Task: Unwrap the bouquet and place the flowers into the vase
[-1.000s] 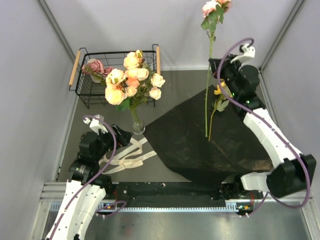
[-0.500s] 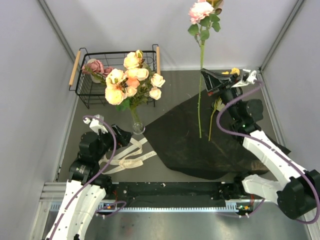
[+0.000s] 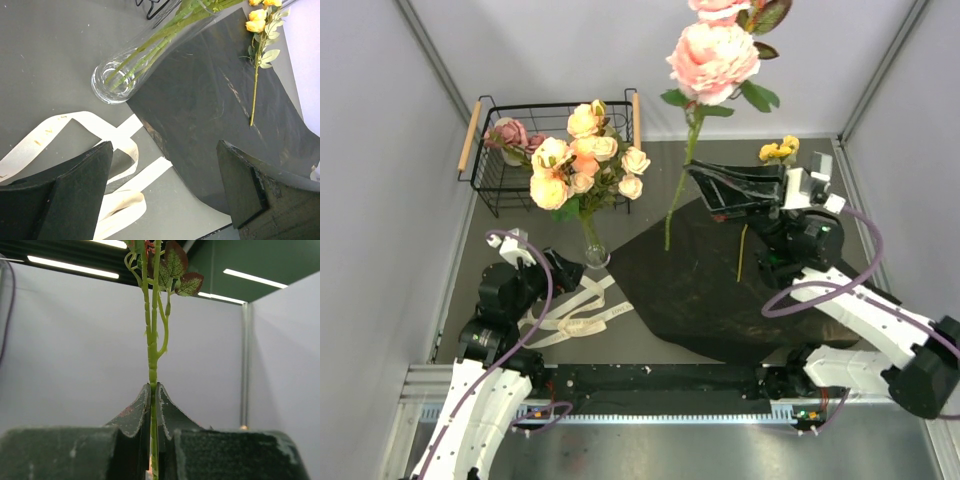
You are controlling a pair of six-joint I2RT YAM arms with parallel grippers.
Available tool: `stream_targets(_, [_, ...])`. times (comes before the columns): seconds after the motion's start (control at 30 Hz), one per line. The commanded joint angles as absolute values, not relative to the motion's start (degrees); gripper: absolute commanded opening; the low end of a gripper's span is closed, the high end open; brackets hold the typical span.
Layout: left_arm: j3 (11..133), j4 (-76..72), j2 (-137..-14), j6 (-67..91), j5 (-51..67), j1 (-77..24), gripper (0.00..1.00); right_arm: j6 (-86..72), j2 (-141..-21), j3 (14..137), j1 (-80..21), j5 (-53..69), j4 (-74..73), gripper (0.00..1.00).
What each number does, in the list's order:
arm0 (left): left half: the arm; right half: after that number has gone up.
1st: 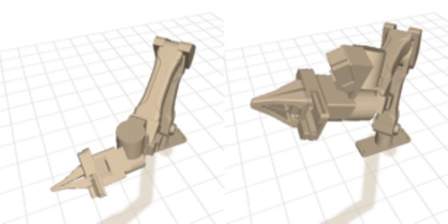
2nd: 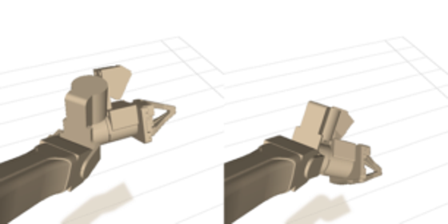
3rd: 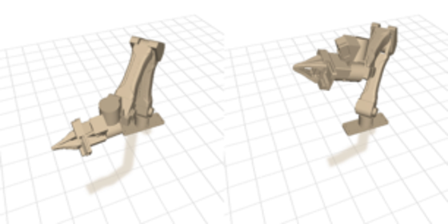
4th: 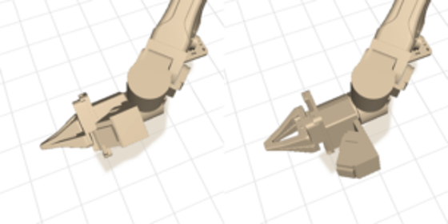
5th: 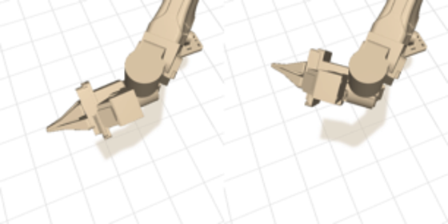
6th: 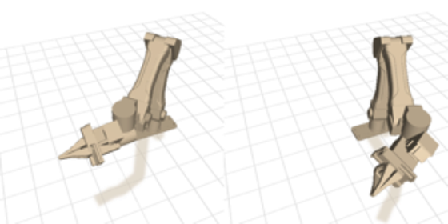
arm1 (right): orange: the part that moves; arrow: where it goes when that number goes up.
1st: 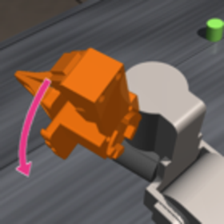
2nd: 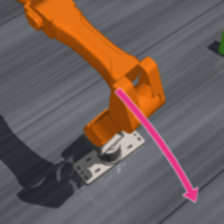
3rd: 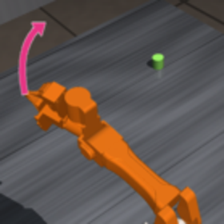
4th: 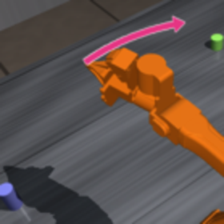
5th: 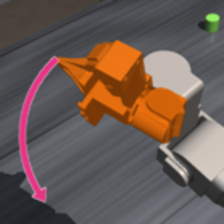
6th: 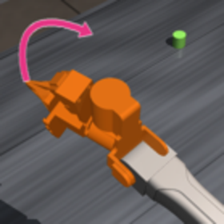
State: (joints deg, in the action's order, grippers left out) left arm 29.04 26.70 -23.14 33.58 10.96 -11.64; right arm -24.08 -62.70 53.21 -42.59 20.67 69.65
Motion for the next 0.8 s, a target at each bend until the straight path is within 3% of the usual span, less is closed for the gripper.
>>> stream_targets(0.0, [30.0,23.6,-23.0,34.5,11.7,-11.7,0.9,-25.7,-72.3,61.6,-47.8,24.3,79.9,0.0])
stream_targets(0.37, [31.4,26.5,-21.4,34.3,10.3,-11.7,0.9,-28.4,-92.6,80.7,-54.5,23.6,86.7,0.0])
stream_targets(0.77, [31.9,25.8,-22.4,34.0,10.3,-11.7,0.9,-19.9,-98.8,89.2,-56.1,25.1,81.6,0.0])
